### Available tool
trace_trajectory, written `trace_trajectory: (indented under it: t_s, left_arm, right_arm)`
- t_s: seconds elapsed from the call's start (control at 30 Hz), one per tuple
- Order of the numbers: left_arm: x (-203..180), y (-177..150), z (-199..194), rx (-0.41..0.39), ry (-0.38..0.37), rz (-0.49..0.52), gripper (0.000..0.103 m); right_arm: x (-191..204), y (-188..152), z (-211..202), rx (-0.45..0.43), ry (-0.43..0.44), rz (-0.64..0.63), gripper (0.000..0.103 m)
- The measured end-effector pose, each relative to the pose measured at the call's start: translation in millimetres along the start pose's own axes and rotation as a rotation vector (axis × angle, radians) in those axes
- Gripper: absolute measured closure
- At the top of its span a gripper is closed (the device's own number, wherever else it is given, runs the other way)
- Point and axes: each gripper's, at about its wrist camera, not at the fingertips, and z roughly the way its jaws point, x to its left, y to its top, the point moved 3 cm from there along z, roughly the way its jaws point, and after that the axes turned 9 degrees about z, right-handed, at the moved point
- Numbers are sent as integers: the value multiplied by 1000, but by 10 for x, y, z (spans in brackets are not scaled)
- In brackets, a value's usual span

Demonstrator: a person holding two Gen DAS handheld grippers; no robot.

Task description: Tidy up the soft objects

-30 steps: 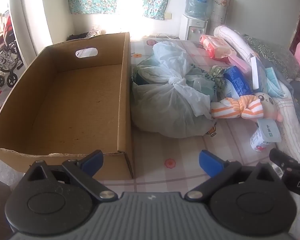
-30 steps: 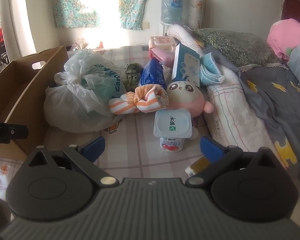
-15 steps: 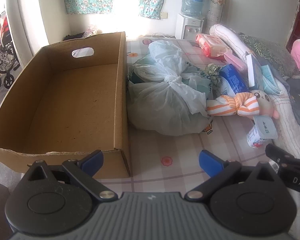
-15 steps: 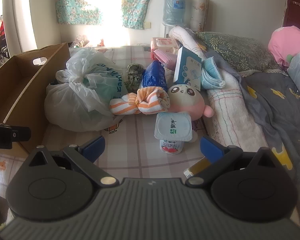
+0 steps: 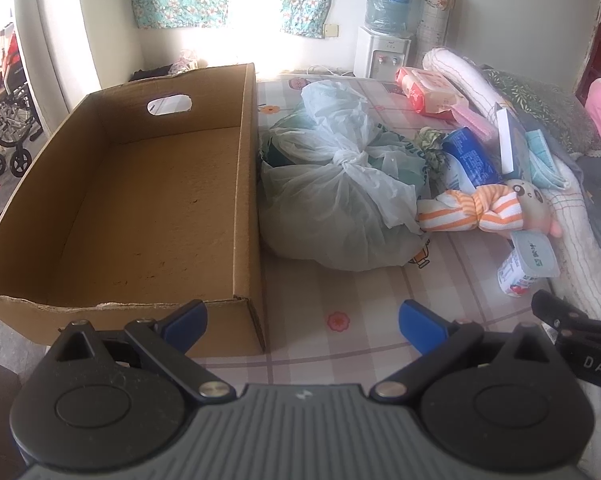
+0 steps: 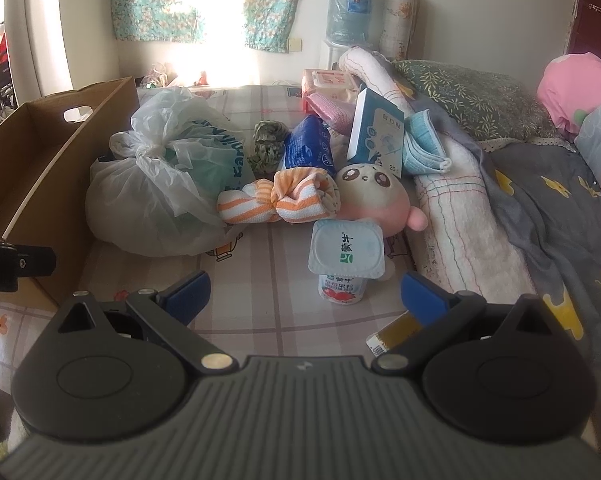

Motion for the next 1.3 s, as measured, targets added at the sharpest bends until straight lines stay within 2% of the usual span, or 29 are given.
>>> trace_trajectory:
  t_s: [1.3]
  left_arm:
    - [11,-53,47,24,19,-2,1]
  right_arm:
    - [88,-22,81,18,4,-15,1]
